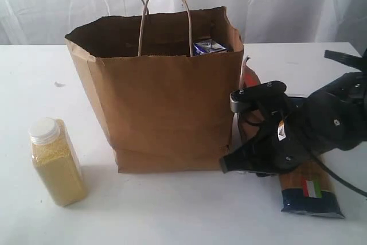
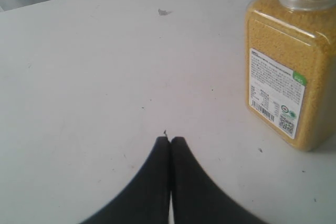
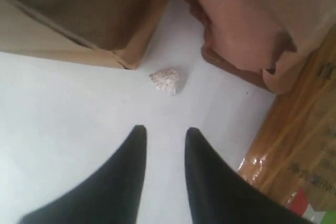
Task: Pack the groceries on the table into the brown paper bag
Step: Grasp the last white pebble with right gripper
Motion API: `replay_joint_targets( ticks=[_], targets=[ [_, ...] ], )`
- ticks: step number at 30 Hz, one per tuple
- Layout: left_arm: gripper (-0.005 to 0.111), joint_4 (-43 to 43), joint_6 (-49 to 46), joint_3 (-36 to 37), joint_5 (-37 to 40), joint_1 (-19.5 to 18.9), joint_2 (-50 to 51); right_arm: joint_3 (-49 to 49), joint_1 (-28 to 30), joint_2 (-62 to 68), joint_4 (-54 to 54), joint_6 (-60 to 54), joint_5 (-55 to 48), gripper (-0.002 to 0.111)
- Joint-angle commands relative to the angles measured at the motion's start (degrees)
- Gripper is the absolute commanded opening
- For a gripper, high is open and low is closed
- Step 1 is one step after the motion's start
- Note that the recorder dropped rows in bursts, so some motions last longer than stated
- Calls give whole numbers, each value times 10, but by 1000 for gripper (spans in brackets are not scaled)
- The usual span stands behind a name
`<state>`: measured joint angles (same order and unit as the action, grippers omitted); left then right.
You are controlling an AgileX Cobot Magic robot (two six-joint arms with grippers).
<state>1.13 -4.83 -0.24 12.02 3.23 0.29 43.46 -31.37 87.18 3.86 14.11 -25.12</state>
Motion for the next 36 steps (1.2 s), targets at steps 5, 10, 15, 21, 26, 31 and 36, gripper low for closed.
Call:
replay_joint_targets(
  ticks=[5, 10, 15, 21, 26, 31, 36],
  targets=[
    [0, -6, 0, 2, 0, -2, -3, -3, 6, 44, 7, -58, 41, 43],
    [0, -6, 0, 2, 0, -2, -3, -3, 6, 81, 4, -159, 49, 43],
    [0, -6, 0, 2, 0, -2, -3, -3, 6, 86, 4, -185, 112, 43],
    [0, -6, 0, 2, 0, -2, -3, -2, 6, 115, 4, -184, 145, 43],
    [0, -6, 0, 2, 0, -2, -3, -1, 6, 135, 4, -199, 150, 43],
    [0, -6, 0, 2, 0, -2, -3, -1, 6, 141, 4, -199, 156, 43],
    [0, -6, 0, 2, 0, -2, -3, -1, 6, 151, 4, -199, 153, 36]
  ],
)
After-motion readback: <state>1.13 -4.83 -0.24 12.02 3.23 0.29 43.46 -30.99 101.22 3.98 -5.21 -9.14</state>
